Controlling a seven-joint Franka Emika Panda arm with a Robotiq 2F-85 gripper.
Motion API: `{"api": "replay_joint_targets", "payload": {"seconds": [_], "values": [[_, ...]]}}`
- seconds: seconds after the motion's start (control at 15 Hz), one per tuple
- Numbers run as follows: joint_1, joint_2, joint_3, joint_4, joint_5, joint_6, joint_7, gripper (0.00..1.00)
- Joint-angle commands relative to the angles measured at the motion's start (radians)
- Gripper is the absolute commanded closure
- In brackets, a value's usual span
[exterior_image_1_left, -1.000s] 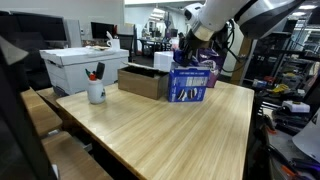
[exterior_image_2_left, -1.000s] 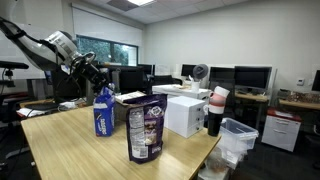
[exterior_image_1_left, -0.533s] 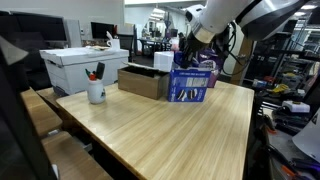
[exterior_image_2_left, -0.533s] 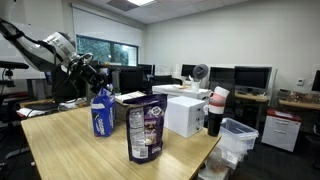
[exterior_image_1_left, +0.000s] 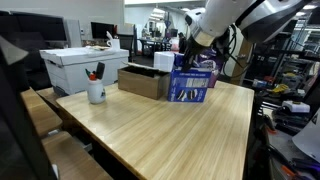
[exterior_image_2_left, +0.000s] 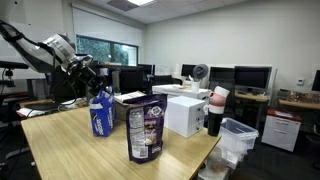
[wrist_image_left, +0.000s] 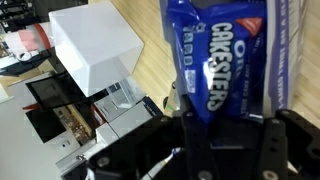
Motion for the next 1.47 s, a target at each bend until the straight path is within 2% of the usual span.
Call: {"api": "replay_joint_targets", "payload": {"seconds": [0.0, 0.07, 0.27, 0.53, 0.67, 0.93, 1.4], "values": [[0.007, 0.006, -0.003, 0.001, 0.042, 0.004, -0.034, 0.62], [0.007, 0.006, -0.005, 0.001, 0.049, 0.009, -0.040, 0.58], [0.005, -0.001, -0.006, 0.002, 0.087, 0.015, -0.061, 0.35], [0.003, -0.005, -0.010, 0.005, 0.145, 0.023, -0.101, 0.12], [0.005, 0.004, -0.009, 0.017, 0.217, -0.011, -0.136, 0.04], [0.005, 0.039, 0.001, 0.070, 0.419, -0.180, -0.197, 0.00], [0.000, 0.090, 0.003, 0.187, 0.519, -0.428, -0.067, 0.00]]}}
